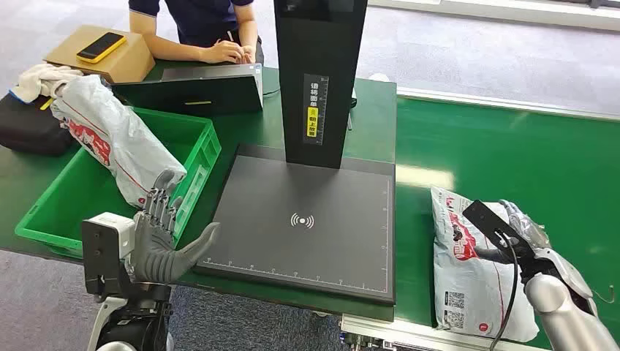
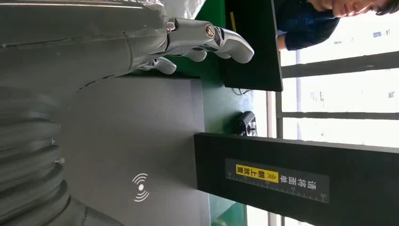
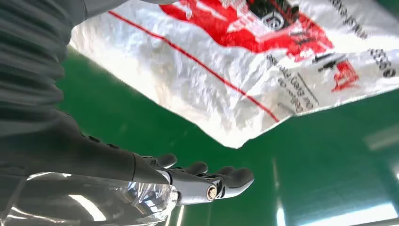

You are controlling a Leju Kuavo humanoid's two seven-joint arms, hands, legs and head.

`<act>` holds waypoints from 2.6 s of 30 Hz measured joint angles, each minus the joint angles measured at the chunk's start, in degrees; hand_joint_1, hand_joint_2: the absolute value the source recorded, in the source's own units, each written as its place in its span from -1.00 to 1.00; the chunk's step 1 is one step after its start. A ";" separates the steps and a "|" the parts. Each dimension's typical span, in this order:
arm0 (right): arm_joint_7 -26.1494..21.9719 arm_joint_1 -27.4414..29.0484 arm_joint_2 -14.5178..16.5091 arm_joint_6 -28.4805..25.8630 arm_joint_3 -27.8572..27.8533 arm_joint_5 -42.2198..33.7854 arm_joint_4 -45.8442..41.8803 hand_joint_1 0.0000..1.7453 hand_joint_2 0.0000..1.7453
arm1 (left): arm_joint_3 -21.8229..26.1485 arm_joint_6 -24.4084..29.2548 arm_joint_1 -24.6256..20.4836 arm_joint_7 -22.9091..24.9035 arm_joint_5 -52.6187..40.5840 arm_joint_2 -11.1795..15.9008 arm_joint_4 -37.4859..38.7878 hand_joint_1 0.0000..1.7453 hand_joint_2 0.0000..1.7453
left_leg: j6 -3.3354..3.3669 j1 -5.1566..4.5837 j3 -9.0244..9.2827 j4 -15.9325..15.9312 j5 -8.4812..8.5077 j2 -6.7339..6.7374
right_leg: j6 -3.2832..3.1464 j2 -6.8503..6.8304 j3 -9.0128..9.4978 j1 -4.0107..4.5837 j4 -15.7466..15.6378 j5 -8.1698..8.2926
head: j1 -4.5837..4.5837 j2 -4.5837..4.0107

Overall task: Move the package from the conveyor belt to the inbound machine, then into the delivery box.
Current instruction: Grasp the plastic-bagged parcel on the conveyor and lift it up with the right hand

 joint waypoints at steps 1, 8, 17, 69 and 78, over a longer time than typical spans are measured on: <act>-0.01 0.00 0.02 -0.05 -0.02 -0.01 0.00 1.00 1.00 | 0.00 0.00 0.00 0.00 0.00 0.00 0.00 -1.00 1.00 | 0.00 0.00 0.00 0.00 0.00 0.00 | 0.00 0.00 0.00 0.00 0.00 0.00 | 0.00 0.00; -0.10 -0.08 0.22 -0.45 -0.15 -0.07 0.06 1.00 1.00 | 0.00 0.03 0.05 0.00 -0.03 0.00 -0.02 -1.00 1.00 | 0.00 0.00 0.00 0.00 0.00 0.00 | 0.00 0.00 0.00 0.00 0.00 0.00 | 0.00 0.00; -0.34 -0.20 0.60 -1.27 -0.36 -0.24 0.10 1.00 1.00 | 0.02 0.14 0.13 0.00 -0.09 0.00 -0.03 -1.00 1.00 | 0.00 0.00 0.00 0.00 0.00 0.00 | 0.00 0.00 0.00 0.00 0.01 0.00 | 0.01 0.00; -18.78 6.58 17.33 -13.67 -22.10 -26.22 -23.21 1.00 1.00 | -0.12 0.98 -0.51 -2.93 0.62 -0.32 0.86 -1.00 1.00 | -0.05 0.03 -0.09 -0.03 0.00 -0.09 | -0.14 -0.14 -0.11 0.02 0.04 -0.14 | 0.02 0.01; -20.01 11.56 22.77 -12.40 -20.11 -28.97 -33.05 1.00 1.00 | -1.14 0.60 -1.14 -3.57 0.98 -0.44 2.37 -1.00 1.00 | -0.05 0.03 -0.07 -0.03 -0.01 -0.04 | -0.15 -0.08 -0.10 0.02 0.04 -0.13 | 0.02 0.01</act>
